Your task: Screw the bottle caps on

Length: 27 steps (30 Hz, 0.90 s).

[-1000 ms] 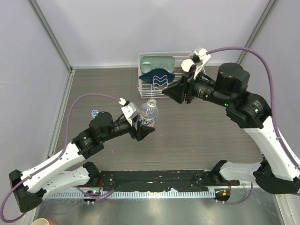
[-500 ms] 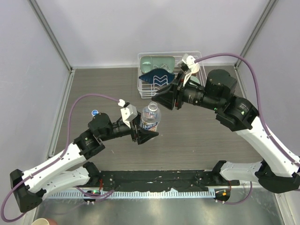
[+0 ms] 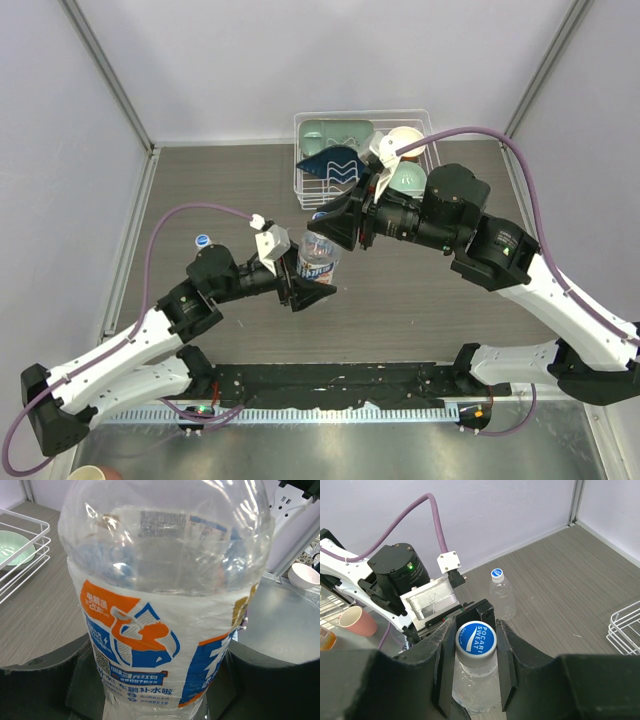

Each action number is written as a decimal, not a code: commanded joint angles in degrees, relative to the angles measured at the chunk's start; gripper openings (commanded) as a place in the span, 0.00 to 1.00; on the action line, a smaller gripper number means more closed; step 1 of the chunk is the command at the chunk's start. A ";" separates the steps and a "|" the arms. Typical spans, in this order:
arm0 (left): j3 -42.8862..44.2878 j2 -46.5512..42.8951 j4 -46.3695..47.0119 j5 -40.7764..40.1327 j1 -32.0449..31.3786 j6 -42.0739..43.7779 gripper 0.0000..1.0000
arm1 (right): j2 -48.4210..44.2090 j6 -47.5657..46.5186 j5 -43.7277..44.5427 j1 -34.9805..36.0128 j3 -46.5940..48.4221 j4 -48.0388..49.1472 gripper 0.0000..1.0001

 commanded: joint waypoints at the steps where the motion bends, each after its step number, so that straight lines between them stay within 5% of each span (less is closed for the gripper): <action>1: -0.04 -1.76 4.29 0.45 0.75 -1.30 0.00 | -0.89 -1.74 2.30 0.73 1.76 0.23 0.18; 20: 2.33 -2.64 4.82 1.95 2.60 -5.34 0.00 | 1.22 -6.49 1.60 2.66 0.80 -3.82 0.17; 27: 5.85 -1.59 5.79 -2.10 4.00 -8.33 0.00 | -1.41 -1.05 1.34 2.84 -7.02 4.70 0.16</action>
